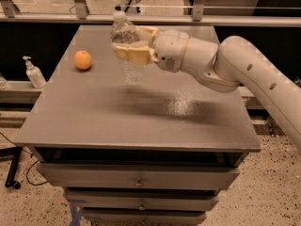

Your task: Place water bottle upright

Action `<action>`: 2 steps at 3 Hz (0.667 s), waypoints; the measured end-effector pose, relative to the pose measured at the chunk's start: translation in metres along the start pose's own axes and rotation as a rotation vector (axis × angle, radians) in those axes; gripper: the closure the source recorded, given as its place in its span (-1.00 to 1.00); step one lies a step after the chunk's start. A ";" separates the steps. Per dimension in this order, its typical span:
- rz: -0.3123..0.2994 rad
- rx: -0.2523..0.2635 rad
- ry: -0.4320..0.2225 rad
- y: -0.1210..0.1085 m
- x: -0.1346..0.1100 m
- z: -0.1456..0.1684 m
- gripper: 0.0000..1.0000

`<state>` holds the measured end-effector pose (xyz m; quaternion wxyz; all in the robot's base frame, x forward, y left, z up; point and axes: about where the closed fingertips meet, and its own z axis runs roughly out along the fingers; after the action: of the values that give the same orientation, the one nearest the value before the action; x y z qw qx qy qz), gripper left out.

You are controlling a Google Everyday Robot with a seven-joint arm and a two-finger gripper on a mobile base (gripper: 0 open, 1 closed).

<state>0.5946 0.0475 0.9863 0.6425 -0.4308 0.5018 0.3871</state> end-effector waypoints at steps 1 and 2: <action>0.034 -0.003 -0.022 0.003 0.015 0.002 1.00; 0.077 -0.006 -0.048 0.004 0.027 0.001 1.00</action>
Offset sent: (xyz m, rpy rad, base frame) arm 0.0066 -0.0009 -0.0454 0.1155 0.1000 0.0286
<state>0.5967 0.0518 0.9590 0.6378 -0.4036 0.5013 0.4232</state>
